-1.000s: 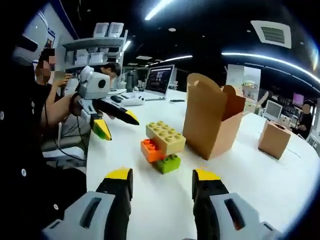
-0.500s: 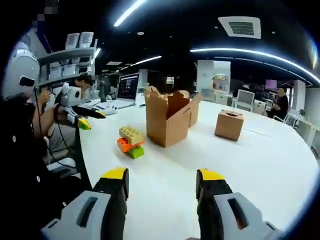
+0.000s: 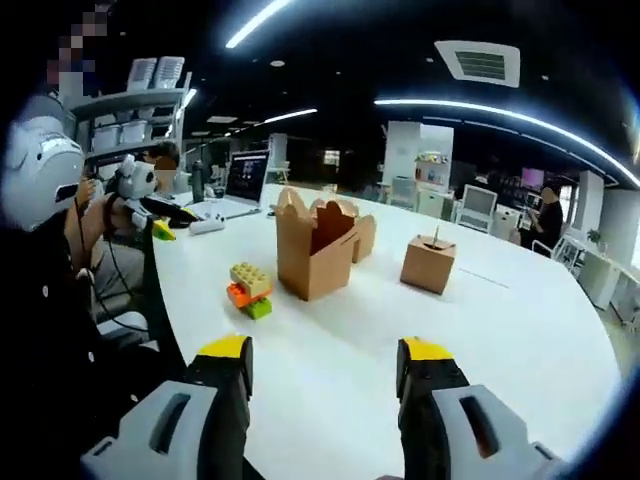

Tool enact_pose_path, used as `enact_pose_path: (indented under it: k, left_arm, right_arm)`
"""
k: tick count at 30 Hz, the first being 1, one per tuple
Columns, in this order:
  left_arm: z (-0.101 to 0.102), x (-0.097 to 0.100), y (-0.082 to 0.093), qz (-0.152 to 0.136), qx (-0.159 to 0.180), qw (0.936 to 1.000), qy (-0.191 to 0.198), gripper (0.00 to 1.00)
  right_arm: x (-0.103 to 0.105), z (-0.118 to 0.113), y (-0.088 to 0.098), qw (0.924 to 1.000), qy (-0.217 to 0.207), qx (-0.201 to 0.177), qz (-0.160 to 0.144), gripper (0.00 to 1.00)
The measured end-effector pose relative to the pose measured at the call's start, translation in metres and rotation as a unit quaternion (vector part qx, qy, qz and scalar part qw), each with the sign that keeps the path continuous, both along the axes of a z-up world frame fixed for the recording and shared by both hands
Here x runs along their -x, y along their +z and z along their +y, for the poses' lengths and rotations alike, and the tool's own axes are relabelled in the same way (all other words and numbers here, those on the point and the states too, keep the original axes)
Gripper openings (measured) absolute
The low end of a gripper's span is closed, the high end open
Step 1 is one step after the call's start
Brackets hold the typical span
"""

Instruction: Pick up one paper box from the group, open the paper box, and remove the item inside

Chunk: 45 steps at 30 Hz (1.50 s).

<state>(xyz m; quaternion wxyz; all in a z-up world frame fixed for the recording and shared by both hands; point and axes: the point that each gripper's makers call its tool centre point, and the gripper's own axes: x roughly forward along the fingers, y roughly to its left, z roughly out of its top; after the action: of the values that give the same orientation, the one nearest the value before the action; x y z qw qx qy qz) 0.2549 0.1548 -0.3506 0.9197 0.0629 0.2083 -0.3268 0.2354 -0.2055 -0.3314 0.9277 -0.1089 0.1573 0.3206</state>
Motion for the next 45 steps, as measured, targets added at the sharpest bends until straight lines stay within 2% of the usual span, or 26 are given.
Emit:
enact_pose_path:
  k: [13, 18, 22, 29, 37, 45]
  left_arm:
    - [-0.005, 0.000, 0.019, -0.025, 0.003, 0.9996, -0.007, 0.74]
    - [-0.001, 0.000, 0.026, -0.036, 0.012, 0.9993, -0.001, 0.75]
    - [0.004, 0.000, 0.034, -0.044, 0.016, 0.9989, 0.007, 0.75]
    - [0.008, 0.002, 0.035, -0.041, 0.009, 0.9990, 0.014, 0.75]
    - [0.001, 0.006, 0.038, -0.037, 0.011, 0.9992, -0.002, 0.75]
    - [0.001, 0.006, 0.043, -0.037, 0.014, 0.9992, -0.002, 0.75]
  right_arm:
    - [0.000, -0.008, 0.008, 1.0000, -0.004, -0.005, -0.001, 0.62]
    - [-0.002, -0.011, 0.017, 0.9998, -0.012, -0.001, -0.016, 0.62]
    - [-0.001, -0.011, 0.021, 0.9998, -0.013, -0.005, -0.015, 0.63]
    - [0.002, -0.011, 0.019, 0.9999, -0.011, 0.005, -0.005, 0.62]
    - [0.005, -0.006, 0.019, 0.9999, -0.001, 0.012, 0.003, 0.62]
    - [0.007, -0.006, 0.022, 0.9998, 0.002, 0.015, 0.010, 0.62]
